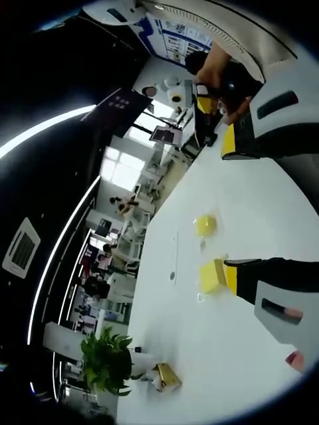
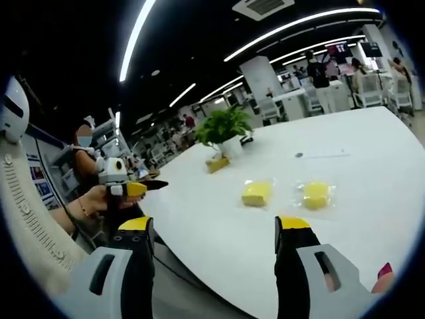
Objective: Compare the silicone blocks by pressing each to a similar depth, holding the contact briefly, and releasing to observe deformation and rebound differences across the visible hardness samples.
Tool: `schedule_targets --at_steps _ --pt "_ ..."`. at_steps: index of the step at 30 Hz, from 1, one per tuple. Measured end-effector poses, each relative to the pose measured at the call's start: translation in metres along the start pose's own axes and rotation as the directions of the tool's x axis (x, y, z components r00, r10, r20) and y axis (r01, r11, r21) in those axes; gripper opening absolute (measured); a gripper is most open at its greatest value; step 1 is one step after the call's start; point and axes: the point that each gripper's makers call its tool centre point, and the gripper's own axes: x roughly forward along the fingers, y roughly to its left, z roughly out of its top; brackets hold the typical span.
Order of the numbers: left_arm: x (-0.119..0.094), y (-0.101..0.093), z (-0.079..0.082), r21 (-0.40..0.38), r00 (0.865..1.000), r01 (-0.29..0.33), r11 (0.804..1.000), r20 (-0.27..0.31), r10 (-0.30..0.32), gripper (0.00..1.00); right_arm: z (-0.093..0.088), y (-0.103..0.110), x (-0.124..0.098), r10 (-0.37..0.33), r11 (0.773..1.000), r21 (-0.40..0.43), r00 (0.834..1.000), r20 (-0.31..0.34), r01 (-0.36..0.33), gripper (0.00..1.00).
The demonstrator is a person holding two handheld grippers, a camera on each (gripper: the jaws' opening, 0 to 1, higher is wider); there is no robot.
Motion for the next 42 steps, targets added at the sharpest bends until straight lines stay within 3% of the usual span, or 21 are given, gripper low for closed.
schedule_targets --at_steps 12,31,34,42 --pt "0.001 -0.003 0.009 0.021 1.000 0.007 1.000 0.016 -0.007 0.60 0.010 0.000 -0.001 -0.007 1.000 -0.015 1.000 0.021 0.007 0.70" --pt "0.009 0.011 -0.002 -0.003 1.000 0.002 1.000 -0.030 -0.002 0.66 0.012 -0.017 -0.001 -0.050 0.999 -0.002 0.999 0.017 0.050 0.68" --pt "0.011 0.011 0.005 -0.049 1.000 0.021 0.999 0.004 -0.021 0.75 0.015 -0.021 -0.001 -0.058 0.998 0.000 0.998 0.032 0.059 0.67" --pt "0.019 0.030 0.015 -0.068 0.999 0.030 0.997 0.017 -0.029 0.73 0.017 -0.030 0.002 -0.068 0.997 0.025 0.997 0.037 0.067 0.69"
